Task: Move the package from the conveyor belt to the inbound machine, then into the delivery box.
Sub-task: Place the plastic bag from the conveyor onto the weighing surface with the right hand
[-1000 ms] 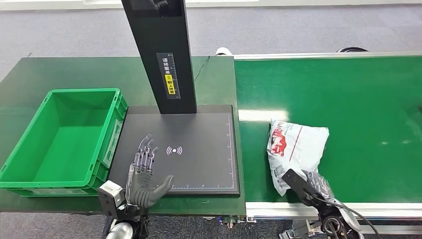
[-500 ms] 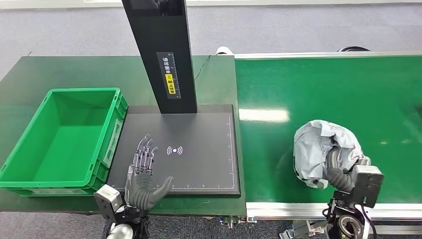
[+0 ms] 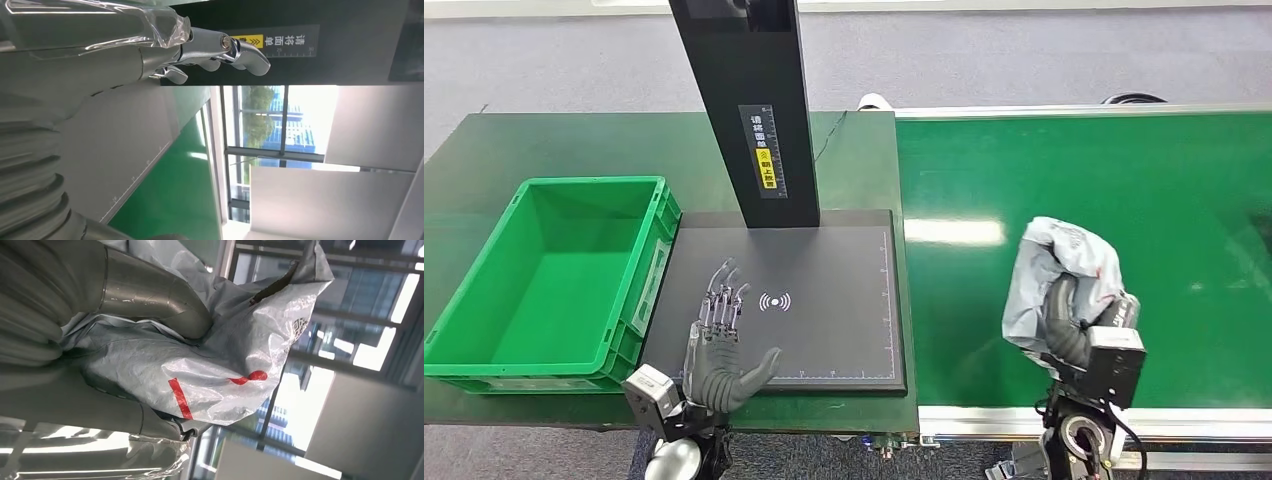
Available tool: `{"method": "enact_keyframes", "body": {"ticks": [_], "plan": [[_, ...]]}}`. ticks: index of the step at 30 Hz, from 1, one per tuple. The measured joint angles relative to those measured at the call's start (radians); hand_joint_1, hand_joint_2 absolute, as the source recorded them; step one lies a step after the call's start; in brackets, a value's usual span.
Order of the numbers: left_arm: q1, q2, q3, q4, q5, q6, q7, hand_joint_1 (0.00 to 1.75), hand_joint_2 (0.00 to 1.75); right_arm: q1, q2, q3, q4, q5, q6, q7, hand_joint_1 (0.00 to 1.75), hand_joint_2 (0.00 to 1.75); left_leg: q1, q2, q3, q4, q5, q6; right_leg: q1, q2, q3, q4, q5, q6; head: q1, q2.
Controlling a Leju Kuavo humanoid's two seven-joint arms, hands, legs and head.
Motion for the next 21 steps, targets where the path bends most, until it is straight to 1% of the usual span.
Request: {"method": "enact_keyframes", "body": {"ticks": [3,6,15,17,21], "plan": [[-0.006,0.004,-0.013,0.005,0.005,0.000,0.000,0.00,1.75,-0.057,-0.008,0.069,0.066,0.030,0.010,0.030,1.75,1.75,0.000,0.000,0.000,0.000,0.000,0.000,0.000,0.000,0.000,0.000,0.000,0.000,0.000,0.000],[-0.009,0.008,-0.019,0.010,0.007,0.000,0.000,0.00,1.75,-0.090,-0.013,0.111,0.116,0.039,0.012,0.038,1.75,1.75,0.000,-0.003,-0.001,0.001,0.000,0.000,0.000,-0.002,0.000,0.000,0.000,0.000,0.000,0.000],[-0.012,0.016,-0.028,0.018,0.007,0.001,0.000,0.00,1.75,-0.119,-0.023,0.154,0.176,0.046,0.014,0.044,1.75,1.75,0.000,-0.004,-0.002,0.000,0.000,0.000,0.000,-0.003,-0.001,0.000,0.000,0.000,0.000,0.000],[-0.013,0.017,-0.029,0.019,0.007,0.002,-0.001,0.00,1.75,-0.131,-0.026,0.165,0.194,0.070,0.039,0.080,1.75,1.75,0.000,-0.003,-0.002,0.000,0.000,0.000,0.000,-0.002,-0.001,0.000,0.000,0.000,0.000,0.000],[-0.022,0.019,-0.040,0.019,0.007,0.003,-0.002,0.00,1.75,-0.201,-0.038,0.231,0.322,0.189,0.162,0.191,1.75,1.75,0.000,-0.001,-0.001,0.000,0.001,0.000,0.000,-0.001,0.000,0.000,0.000,0.000,0.000,0.000]]}}
